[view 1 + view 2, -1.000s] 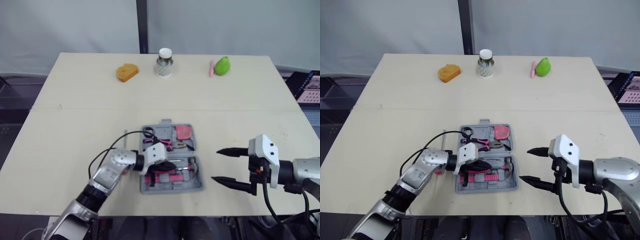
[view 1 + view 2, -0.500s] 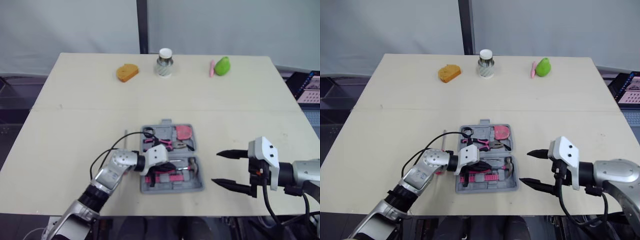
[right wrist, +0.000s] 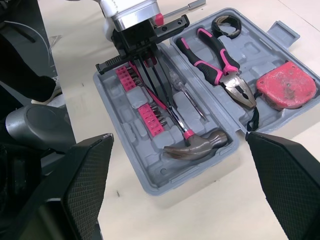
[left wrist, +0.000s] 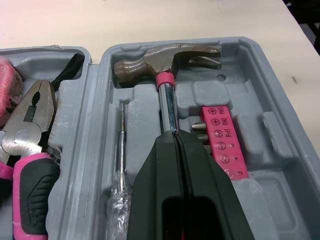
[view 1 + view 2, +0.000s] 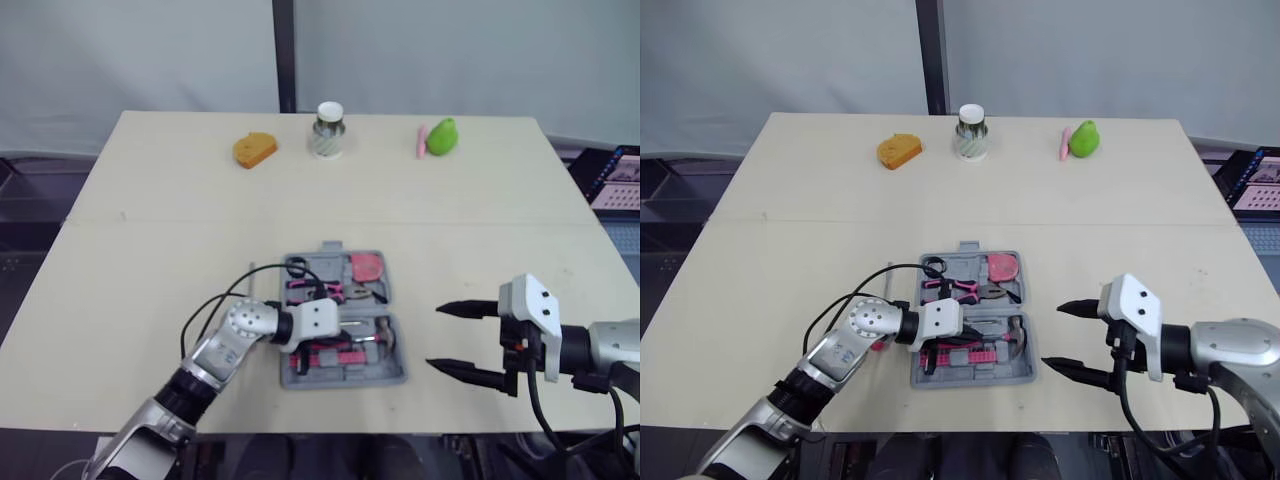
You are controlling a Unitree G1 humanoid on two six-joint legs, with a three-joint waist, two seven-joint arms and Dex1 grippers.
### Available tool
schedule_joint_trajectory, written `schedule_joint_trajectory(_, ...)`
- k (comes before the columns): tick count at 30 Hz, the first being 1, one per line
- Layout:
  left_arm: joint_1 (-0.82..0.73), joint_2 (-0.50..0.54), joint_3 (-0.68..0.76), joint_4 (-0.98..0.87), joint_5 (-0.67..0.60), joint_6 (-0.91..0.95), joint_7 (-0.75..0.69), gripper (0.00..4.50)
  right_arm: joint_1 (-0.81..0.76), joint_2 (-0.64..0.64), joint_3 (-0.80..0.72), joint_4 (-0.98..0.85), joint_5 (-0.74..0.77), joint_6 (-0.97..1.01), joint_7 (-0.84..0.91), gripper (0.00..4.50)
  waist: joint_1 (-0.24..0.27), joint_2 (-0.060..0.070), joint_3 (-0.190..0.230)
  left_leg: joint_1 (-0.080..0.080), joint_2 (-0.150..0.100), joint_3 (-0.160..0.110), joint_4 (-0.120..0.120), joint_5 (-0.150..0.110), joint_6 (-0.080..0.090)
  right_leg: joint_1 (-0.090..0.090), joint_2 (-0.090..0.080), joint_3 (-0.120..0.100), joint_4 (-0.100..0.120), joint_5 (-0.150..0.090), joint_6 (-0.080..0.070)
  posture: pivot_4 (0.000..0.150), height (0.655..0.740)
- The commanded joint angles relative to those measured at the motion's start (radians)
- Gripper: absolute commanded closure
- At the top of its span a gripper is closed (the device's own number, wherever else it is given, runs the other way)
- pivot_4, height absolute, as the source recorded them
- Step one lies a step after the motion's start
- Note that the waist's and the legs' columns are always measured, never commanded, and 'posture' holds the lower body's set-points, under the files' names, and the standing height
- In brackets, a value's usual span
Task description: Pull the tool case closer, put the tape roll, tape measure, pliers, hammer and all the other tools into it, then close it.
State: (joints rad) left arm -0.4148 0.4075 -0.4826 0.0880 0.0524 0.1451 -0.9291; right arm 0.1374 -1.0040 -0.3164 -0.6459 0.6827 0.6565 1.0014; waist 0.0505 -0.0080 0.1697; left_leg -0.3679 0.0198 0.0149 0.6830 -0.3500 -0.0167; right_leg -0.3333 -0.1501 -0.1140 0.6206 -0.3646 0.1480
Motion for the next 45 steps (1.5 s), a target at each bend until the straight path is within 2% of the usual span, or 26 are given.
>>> schedule_joint_trajectory(1,0.062,0.045,-0.082,0.102,0.099,0.076,-0.015,4.46,0.004,-0.013,-0.028,-0.027,0.010,-0.005,0.013,0.00,0.000,0.000,-0.003,0.001,0.000,0.000,0.000,0.000,0.000,0.001,0.000,0.000,0.000,0.000,0.000,0.150,0.7400)
schedule_joint_trajectory(6,0.061,0.056,-0.117,0.156,0.139,0.126,-0.019,4.46,0.007,-0.014,-0.030,-0.026,0.010,-0.003,0.015,0.00,0.000,0.000,-0.016,0.005,0.000,-0.002,-0.002,0.000,0.000,0.008,0.000,-0.003,-0.006,0.000,0.000,0.150,0.7400)
schedule_joint_trajectory(11,0.063,0.049,-0.119,0.165,0.128,0.142,-0.017,4.46,0.009,-0.016,-0.034,-0.024,0.009,-0.003,0.020,0.00,-0.003,0.002,-0.024,0.018,0.001,-0.002,-0.011,-0.001,0.000,0.024,0.001,-0.004,-0.018,0.000,0.000,0.150,0.7400)
schedule_joint_trajectory(14,0.066,0.041,-0.103,0.145,0.095,0.139,-0.028,4.46,0.010,-0.016,-0.034,-0.023,0.009,-0.003,0.022,0.00,-0.003,0.003,-0.025,0.021,0.001,-0.002,-0.014,0.000,0.000,0.028,0.001,-0.005,-0.020,0.000,0.000,0.150,0.7400)
schedule_joint_trajectory(20,0.047,0.082,0.016,-0.004,-0.042,0.182,-0.104,4.46,0.001,0.002,-0.041,0.032,0.009,-0.016,0.029,0.00,-0.015,0.004,-0.024,0.022,0.001,-0.002,-0.016,0.000,0.000,0.028,0.002,-0.005,-0.022,0.000,0.000,0.150,0.7400)
schedule_joint_trajectory(25,0.038,0.147,0.245,-0.249,-0.291,0.438,-0.136,4.46,-0.018,0.032,-0.053,0.165,0.017,-0.034,0.049,0.00,-0.025,0.006,-0.014,0.016,0.002,-0.005,-0.015,0.000,0.000,0.025,0.002,-0.008,-0.024,0.000,0.000,0.150,0.7400)
schedule_joint_trajectory(26,0.041,0.163,0.291,-0.292,-0.333,0.494,-0.128,3.96,-0.020,0.039,-0.052,0.199,0.008,-0.046,0.056,0.00,-0.024,0.007,-0.013,0.015,0.002,-0.006,-0.014,0.000,0.000,0.025,0.002,-0.008,-0.024,0.000,0.000,0.150,0.7400)
schedule_joint_trajectory(28,0.059,0.188,0.369,-0.357,-0.394,0.567,-0.109,3.28,-0.026,0.052,-0.054,0.265,-0.003,-0.068,0.068,0.00,-0.022,0.008,-0.011,0.014,0.001,-0.007,-0.014,0.000,0.000,0.025,0.001,-0.008,-0.024,0.000,0.000,0.150,0.7400)
schedule_joint_trajectory(31,0.137,0.265,0.538,-0.383,-0.441,0.594,-0.083,1.74,-0.044,0.068,-0.053,0.385,-0.034,-0.112,0.074,0.00,-0.026,0.010,-0.009,0.014,0.001,-0.007,-0.014,0.000,0.000,0.025,0.001,-0.007,-0.025,0.000,0.001,0.150,0.7400)
schedule_joint_trajectory(34,0.251,0.332,0.688,-0.336,-0.431,0.564,-0.044,0.22,-0.054,0.080,-0.060,0.506,-0.073,-0.170,0.083,0.00,-0.030,0.014,-0.004,0.015,0.001,-0.006,-0.015,0.000,0.000,0.025,0.001,-0.008,-0.025,0.000,0.001,0.150,0.7400)
schedule_joint_trajectory(37,0.389,0.372,0.871,-0.246,-0.408,0.496,0.009,0.09,-0.073,0.095,-0.072,0.623,-0.108,-0.226,0.076,0.00,-0.034,0.014,-0.002,0.015,0.001,-0.005,-0.017,0.000,0.000,0.024,0.001,-0.007,-0.026,0.000,0.001,0.150,0.7400)
schedule_joint_trajectory(39,0.471,0.350,1.005,-0.190,-0.398,0.449,0.087,0.09,-0.091,0.104,-0.072,0.703,-0.139,-0.270,0.071,0.00,-0.032,0.013,0.001,0.015,0.001,-0.005,-0.017,0.000,0.000,0.023,0.001,-0.007,-0.026,0.000,0.001,0.150,0.7400)
schedule_joint_trajectory(45,0.614,0.270,1.183,-0.079,-0.388,0.325,0.222,0.09,-0.147,0.122,-0.055,0.888,-0.200,-0.367,0.080,0.00,-0.024,0.011,0.002,0.015,0.000,-0.004,-0.016,0.000,0.000,0.023,0.000,-0.006,-0.026,0.001,0.002,0.150,0.7400)
